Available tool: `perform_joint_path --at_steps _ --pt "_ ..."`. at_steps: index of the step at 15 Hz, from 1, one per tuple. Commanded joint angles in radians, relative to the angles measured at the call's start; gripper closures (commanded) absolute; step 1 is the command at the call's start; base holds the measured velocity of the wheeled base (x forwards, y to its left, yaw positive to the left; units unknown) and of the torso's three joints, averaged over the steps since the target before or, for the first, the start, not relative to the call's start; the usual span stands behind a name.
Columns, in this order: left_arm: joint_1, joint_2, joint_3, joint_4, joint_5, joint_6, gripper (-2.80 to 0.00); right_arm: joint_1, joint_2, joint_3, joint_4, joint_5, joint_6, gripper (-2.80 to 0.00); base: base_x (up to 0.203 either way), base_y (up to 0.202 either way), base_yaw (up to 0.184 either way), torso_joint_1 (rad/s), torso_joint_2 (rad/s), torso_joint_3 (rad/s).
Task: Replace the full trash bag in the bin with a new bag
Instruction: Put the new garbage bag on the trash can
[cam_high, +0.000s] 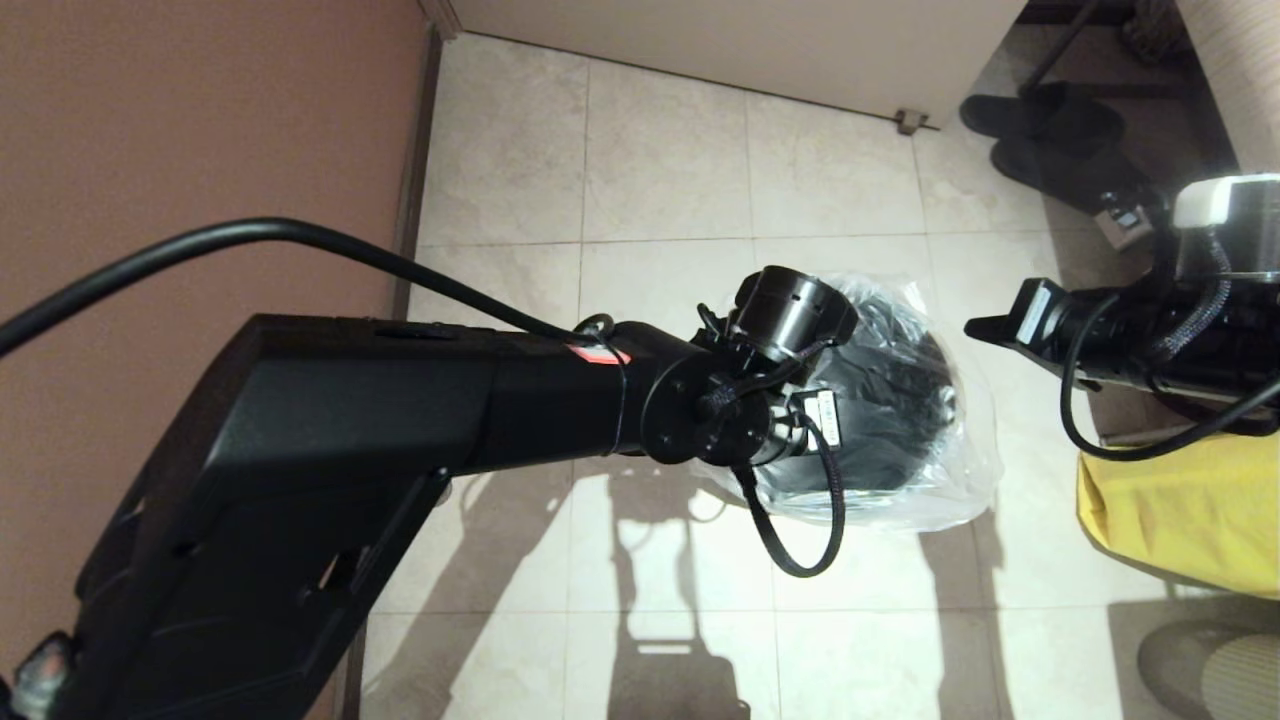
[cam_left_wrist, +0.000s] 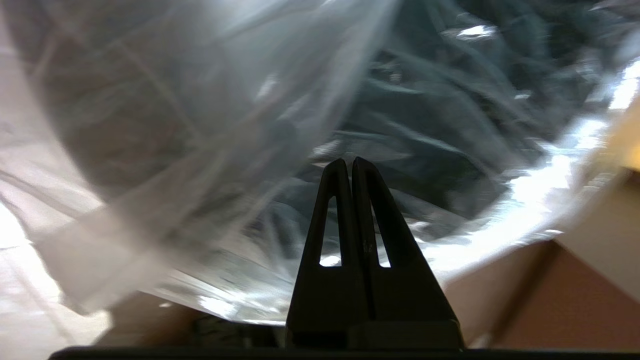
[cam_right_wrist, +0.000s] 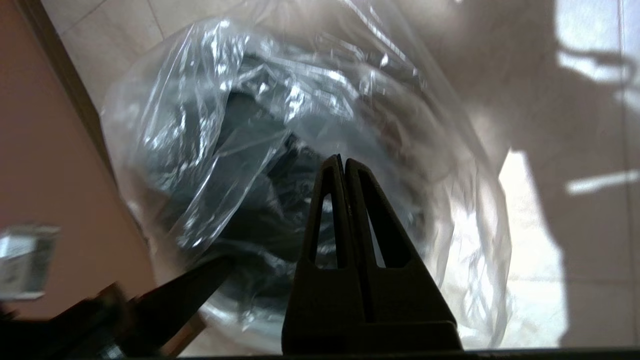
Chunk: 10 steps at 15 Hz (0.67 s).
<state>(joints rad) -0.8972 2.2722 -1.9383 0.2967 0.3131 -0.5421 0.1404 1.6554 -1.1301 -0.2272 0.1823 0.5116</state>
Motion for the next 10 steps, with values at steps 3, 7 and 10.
perform_joint_path --at_steps 3,7,10 --pt "0.0 0.086 0.006 -0.133 0.085 0.122 0.0 0.016 -0.088 0.03 0.026 0.056 0.144 0.0 0.0 0.0 0.0 0.0 0.0 0.0" --pt "0.0 0.137 0.003 -0.228 0.129 0.182 0.0 0.013 -0.111 0.035 0.078 0.059 0.145 0.0 0.0 0.0 0.0 0.0 0.0 0.0" --pt "0.015 0.104 0.002 -0.285 0.161 0.19 0.0 0.015 -0.122 0.041 0.078 0.066 0.149 0.0 0.0 0.0 0.0 0.0 0.0 0.0"
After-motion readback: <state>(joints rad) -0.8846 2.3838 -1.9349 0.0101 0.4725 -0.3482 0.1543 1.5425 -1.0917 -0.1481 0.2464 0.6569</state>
